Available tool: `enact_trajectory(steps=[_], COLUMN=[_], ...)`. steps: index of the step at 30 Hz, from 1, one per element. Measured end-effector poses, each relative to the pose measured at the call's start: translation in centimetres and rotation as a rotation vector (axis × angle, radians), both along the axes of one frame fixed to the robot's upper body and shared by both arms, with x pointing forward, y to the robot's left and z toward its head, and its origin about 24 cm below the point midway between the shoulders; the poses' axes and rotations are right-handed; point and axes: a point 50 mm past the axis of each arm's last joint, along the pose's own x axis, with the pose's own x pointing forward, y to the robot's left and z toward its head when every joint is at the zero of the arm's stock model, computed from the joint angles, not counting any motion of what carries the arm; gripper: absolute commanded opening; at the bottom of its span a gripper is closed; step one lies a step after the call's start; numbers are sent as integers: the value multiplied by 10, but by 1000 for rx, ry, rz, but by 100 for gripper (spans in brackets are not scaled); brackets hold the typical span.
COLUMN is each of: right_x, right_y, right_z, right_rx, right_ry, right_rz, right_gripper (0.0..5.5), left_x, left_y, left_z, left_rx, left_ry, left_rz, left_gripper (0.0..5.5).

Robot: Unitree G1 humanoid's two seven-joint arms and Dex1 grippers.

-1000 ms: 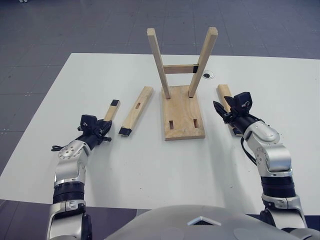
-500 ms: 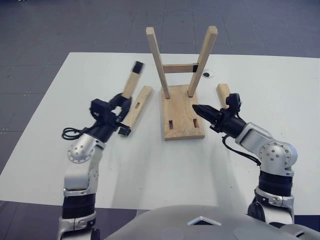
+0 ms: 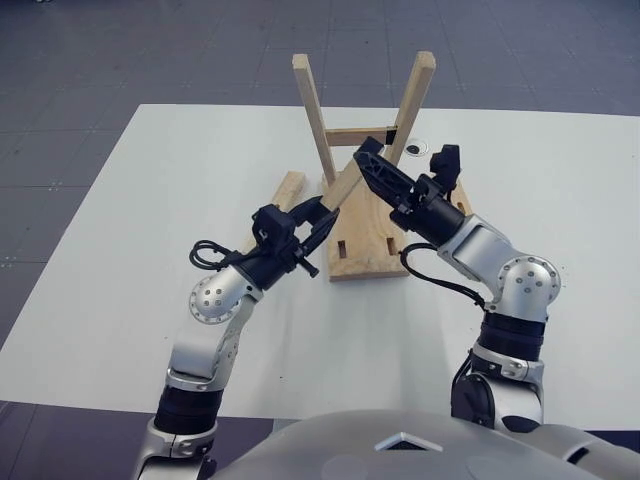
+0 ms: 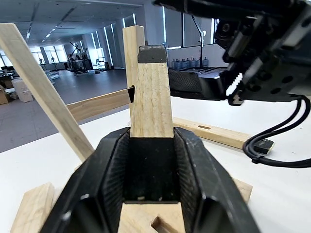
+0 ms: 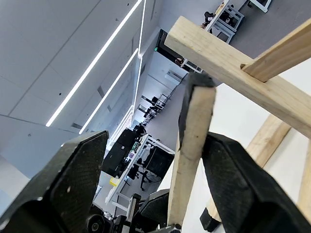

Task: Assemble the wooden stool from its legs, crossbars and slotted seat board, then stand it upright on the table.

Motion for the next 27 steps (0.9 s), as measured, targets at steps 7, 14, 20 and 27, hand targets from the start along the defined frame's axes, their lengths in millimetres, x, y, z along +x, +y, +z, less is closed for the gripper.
enact_trajectory(steps=[7,14,20,27], right_x=[4,9,10,10], right_y=[1,-3,-1,-5], right_z=[-5,-7,-5,-5], right_rx=[14,-42,-121,-126], right_ry=[33,27,-32,-10], right_rz=[-15,-73,-68,-84], right_gripper=[192,60,48,41], left_x=[2,1,2,6], left_y=[-6,-7,-6,-9], left_z=[2,2,1,5], left_rx=[-19,-4,16,39], left_ry=[-11,-15,-17,-109], left_rz=[-11,-11,-5,-31], left_gripper=[131,131,131,231])
